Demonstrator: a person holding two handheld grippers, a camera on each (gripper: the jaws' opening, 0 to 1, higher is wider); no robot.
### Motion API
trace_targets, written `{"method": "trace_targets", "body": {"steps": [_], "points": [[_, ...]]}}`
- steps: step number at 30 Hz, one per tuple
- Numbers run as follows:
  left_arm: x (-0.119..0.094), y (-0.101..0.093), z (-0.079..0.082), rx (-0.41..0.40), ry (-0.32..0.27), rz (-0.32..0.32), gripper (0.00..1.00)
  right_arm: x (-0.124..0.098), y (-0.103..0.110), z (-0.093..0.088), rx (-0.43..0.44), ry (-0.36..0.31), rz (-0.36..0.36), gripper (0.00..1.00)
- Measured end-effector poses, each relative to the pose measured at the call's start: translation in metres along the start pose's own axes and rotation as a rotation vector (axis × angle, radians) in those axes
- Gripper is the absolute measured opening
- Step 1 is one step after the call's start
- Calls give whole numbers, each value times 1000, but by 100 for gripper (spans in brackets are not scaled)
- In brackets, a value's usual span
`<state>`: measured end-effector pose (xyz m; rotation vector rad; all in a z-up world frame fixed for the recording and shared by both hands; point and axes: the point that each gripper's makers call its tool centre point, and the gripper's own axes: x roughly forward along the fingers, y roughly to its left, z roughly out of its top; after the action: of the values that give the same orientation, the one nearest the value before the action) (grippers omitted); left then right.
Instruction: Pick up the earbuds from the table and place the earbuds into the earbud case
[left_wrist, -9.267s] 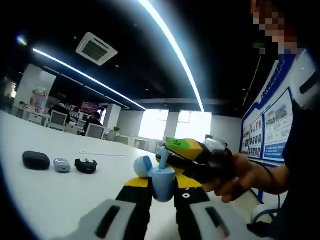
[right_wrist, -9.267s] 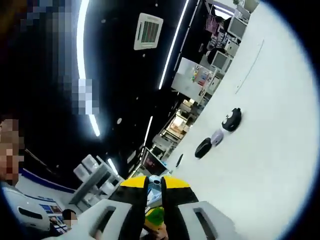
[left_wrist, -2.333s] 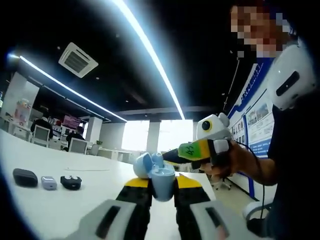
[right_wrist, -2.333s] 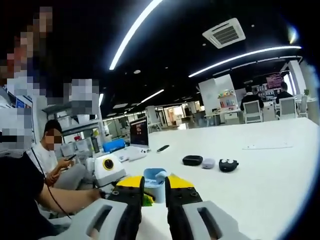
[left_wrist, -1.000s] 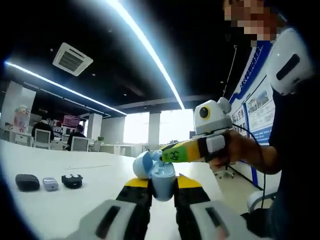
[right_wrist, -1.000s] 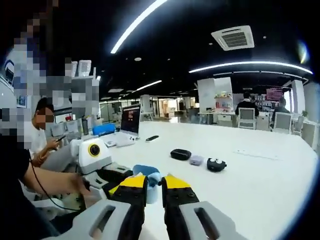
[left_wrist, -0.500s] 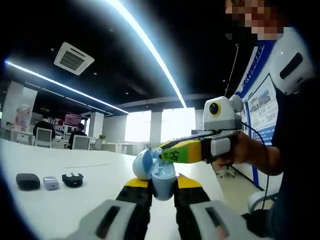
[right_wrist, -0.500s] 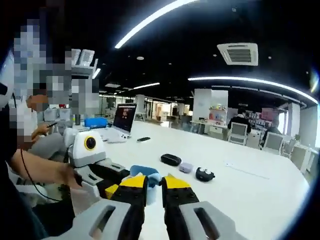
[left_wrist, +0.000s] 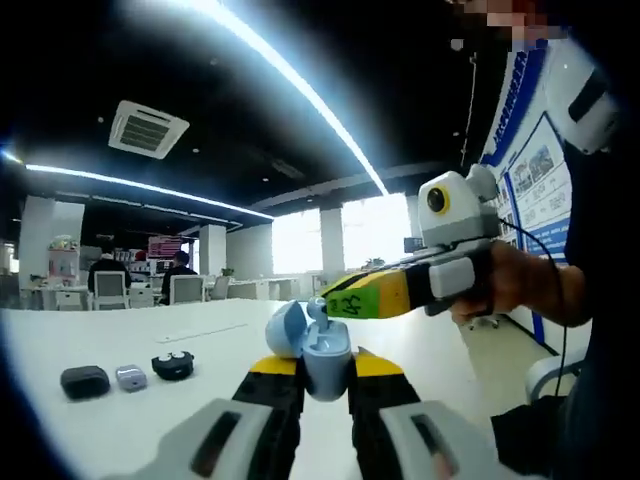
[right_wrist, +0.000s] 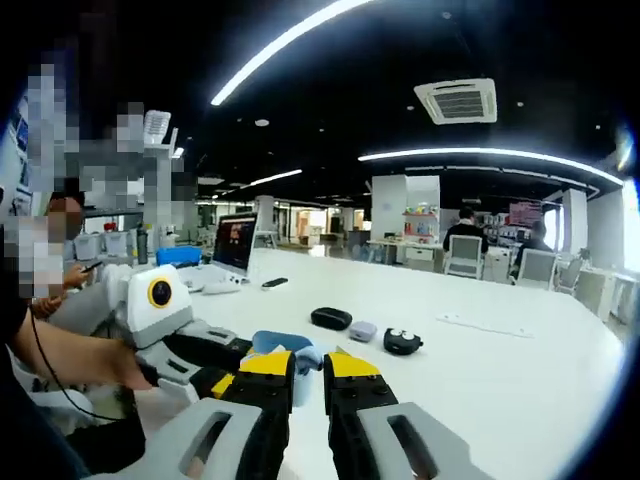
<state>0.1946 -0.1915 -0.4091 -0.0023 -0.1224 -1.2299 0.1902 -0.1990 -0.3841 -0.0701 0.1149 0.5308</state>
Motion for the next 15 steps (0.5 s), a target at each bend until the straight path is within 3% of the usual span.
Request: {"method": "trace_targets", "body": {"steps": [2,3,4,6,8,12,15], "points": [[1,4,-1,17,11,33,18,0,-4,1,-32,-5,-44,10],[2,6,-3,25,26,48,18,-1,-6,3,-58,-17,-66,1],[3,6,-5,30,29,57,18,-4,-7,4,-93,-8,-90,1],[3,5,-4,16,14,53,18,-2,2,1,-80,-4,-67,1],[3,5,-3,5,5,51,18,0,6,-11,-109,56,-46,1],[0,6,-4,1,4,56,18,-2,1,-11,-25,39,-45,12],[-1,7,-5,22,8,68,18,1,-2,-12,8,46,-53,14]]}}
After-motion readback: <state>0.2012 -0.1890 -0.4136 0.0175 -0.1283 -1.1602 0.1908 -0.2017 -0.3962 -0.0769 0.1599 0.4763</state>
